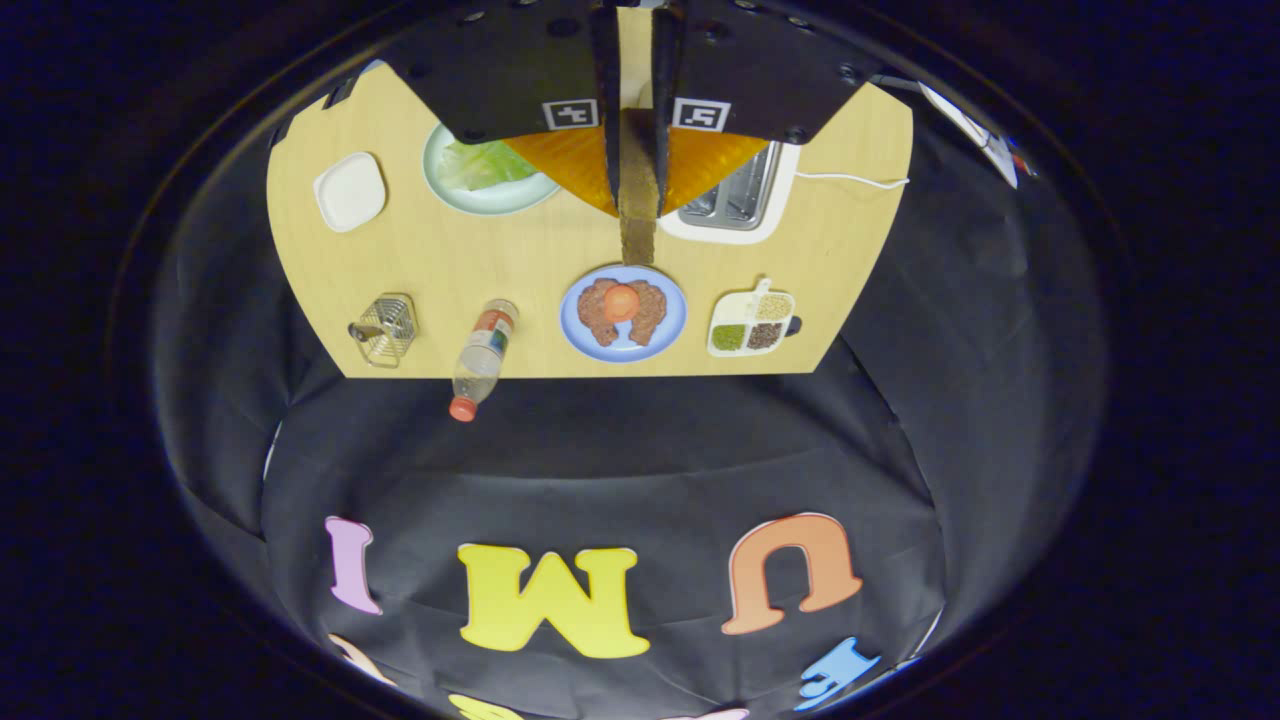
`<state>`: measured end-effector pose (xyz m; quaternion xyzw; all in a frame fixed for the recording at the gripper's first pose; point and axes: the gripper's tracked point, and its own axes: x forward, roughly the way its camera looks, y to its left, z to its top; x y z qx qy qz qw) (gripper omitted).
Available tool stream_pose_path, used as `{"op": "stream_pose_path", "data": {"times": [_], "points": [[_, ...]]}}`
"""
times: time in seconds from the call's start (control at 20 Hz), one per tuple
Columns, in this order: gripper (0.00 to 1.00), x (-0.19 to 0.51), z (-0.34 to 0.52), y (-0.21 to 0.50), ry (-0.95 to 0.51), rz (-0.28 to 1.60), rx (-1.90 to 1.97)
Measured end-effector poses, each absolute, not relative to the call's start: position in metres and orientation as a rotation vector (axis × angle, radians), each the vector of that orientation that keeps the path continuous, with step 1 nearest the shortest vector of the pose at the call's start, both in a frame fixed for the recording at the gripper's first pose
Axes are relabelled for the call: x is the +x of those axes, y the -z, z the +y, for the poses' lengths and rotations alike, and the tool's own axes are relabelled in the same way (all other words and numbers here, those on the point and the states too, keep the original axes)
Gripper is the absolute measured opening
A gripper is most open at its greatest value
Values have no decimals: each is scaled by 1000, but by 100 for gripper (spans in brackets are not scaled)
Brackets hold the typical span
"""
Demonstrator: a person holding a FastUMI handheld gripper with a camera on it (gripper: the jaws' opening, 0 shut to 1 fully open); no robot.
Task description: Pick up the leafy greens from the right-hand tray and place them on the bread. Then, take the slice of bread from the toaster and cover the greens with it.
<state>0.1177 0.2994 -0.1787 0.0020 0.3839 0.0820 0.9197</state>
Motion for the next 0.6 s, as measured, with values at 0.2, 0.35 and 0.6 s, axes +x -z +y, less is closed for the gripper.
{"op": "stream_pose_path", "data": {"times": [0.2,0.35,0.6], "points": [[12,128,263,206,-123,859,17],[12,137,242,228,-102,893,7],[12,138,227,266,-122,949,3]]}}
